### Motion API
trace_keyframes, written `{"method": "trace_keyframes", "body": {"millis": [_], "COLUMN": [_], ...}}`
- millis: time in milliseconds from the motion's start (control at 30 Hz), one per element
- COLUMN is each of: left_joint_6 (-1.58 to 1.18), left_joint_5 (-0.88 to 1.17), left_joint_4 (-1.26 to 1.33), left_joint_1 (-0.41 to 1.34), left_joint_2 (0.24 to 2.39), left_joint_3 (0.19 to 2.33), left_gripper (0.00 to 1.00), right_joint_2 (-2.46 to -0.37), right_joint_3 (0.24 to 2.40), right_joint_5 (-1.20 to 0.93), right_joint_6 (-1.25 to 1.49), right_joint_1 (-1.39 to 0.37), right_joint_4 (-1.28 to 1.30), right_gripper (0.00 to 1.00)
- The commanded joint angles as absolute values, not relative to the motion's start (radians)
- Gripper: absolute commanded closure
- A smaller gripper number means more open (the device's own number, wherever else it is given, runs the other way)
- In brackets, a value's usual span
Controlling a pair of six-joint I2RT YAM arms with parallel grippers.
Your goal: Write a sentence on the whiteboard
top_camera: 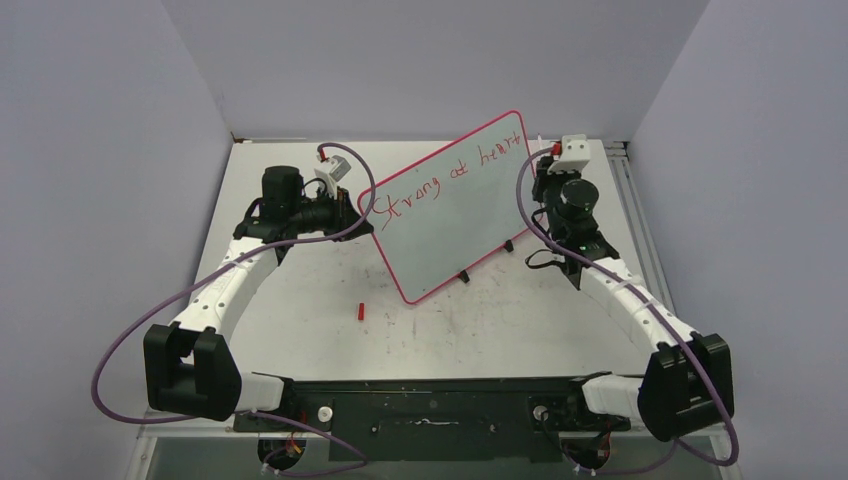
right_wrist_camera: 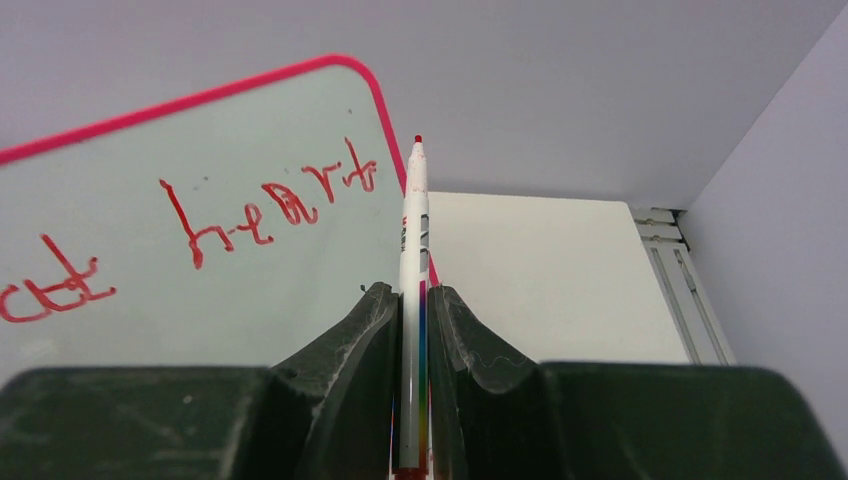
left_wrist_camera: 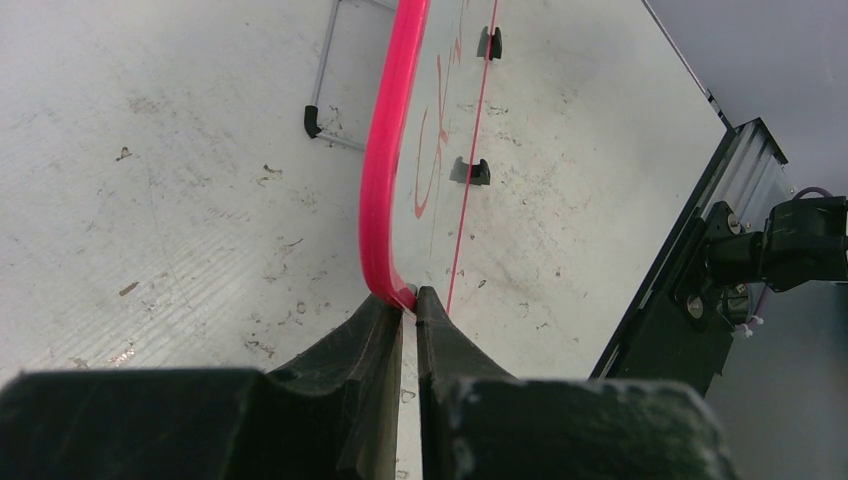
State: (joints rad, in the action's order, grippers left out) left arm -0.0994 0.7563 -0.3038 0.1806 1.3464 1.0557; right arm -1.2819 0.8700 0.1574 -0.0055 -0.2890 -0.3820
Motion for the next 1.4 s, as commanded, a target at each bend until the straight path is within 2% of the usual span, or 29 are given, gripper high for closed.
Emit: {"method": "trace_keyframes", "body": {"millis": [0, 500, 667, 867, 1000, 1167, 1367], "left_joint_6": [-0.090, -0.094, -0.094, -0.099, -0.106, -0.109, -0.107], "left_joint_5": [0.742, 0.749, 0.744, 0.732, 0.731, 0.729, 0.729], "left_joint_4": [-0.288, -0.278, -0.276, -0.276, -0.269, -0.258, -0.257], "left_joint_1": [0.184, 0.186, 0.189, 0.197, 0.199, 0.203, 0.204], "left_joint_2": [1.326, 1.316, 1.321, 1.310, 1.305, 1.305, 1.303], "left_joint_3": [1.080, 1.066, 1.061, 1.062, 1.061, 1.052, 1.052], "left_gripper": [1.00, 1.00, 1.00, 1.00, 1.00, 1.00, 1.00], "right_joint_2": [-1.179, -0.916, -0.871, -0.812, -0.835, -0.880, -0.988], "right_joint_3": [0.853, 0.859, 0.824, 0.741, 0.695, 0.631, 0.610], "right_joint_5": [0.163, 0.025, -0.119, -0.150, -0.121, 0.022, 0.146], "right_joint_6": [0.039, 0.142, 0.209, 0.222, 0.232, 0.208, 0.186], "right_joint_1": [-0.293, -0.408, -0.446, -0.559, -0.705, -0.914, -1.021], "right_joint_4": [-0.361, -0.103, -0.063, -0.054, -0.050, -0.096, -0.165], "right_gripper": [0.95, 0.95, 0.95, 0.95, 0.95, 0.95, 0.95]}}
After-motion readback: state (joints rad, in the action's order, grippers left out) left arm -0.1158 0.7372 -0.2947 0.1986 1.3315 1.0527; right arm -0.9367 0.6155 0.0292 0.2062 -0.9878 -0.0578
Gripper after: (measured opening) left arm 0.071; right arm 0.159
